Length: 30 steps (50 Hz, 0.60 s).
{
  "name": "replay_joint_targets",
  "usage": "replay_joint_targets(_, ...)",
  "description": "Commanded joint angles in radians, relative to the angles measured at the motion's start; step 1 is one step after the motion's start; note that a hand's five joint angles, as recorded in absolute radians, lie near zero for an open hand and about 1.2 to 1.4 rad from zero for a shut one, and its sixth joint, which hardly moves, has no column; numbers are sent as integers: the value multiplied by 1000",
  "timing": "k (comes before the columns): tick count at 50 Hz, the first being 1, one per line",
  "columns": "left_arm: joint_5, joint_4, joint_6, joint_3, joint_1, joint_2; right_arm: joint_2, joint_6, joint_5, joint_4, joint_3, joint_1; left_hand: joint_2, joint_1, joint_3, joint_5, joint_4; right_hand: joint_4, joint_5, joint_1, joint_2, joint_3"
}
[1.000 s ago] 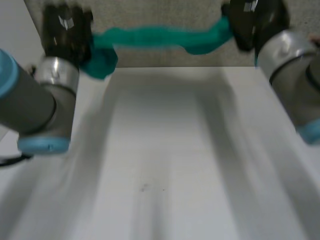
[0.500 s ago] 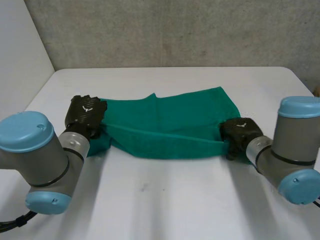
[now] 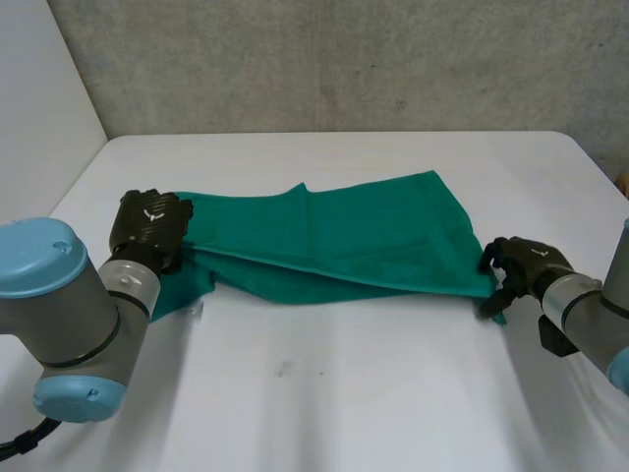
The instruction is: Fold the towel.
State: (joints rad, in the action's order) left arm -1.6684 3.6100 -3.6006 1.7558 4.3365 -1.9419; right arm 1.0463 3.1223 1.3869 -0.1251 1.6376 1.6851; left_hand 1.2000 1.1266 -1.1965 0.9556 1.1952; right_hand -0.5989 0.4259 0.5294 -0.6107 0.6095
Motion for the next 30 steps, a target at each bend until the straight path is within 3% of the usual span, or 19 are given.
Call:
replay_joint_targets(1, -2, -11, 2, 7, -9, -2, -34, 38, -54, 2, -19, 2, 196, 270, -200, 266, 201, -796, 794, 865, -784, 785)
replay_joint_targets(4, -1, -33, 0, 11, -14, -3, -34, 27, -63, 2, -18, 1, -108, -34, 104, -38, -103, -797, 796, 867, -786, 787)
replay_joint_targets(5, -1, -51, 0, 11, -14, -5, -28, 18, -59, -4, -15, -1, -324, -250, 320, -254, -319, -797, 796, 867, -786, 787)
replay_joint_targets(9, 1, -118, 2, 8, -3, -3, 17, -36, -63, -5, -9, 1, -818, -744, 814, -748, -813, -797, 796, 867, -786, 787)
replay_joint_targets(13, 6, -171, 8, 4, 15, -2, 136, -149, -52, -1, 2, 1, -854, -781, 851, -784, -850, -797, 796, 867, -786, 787)
replay_joint_targets(20, 33, -191, 46, 13, 109, -2, 173, -324, -36, -8, 21, -27, -843, -769, 839, -773, -838, -797, 796, 867, -786, 787)
replay_joint_targets(30, 119, -310, 275, 11, 146, -9, 167, -401, -25, -4, 41, -77, -805, -731, 801, -735, -800, -797, 796, 867, -786, 787)
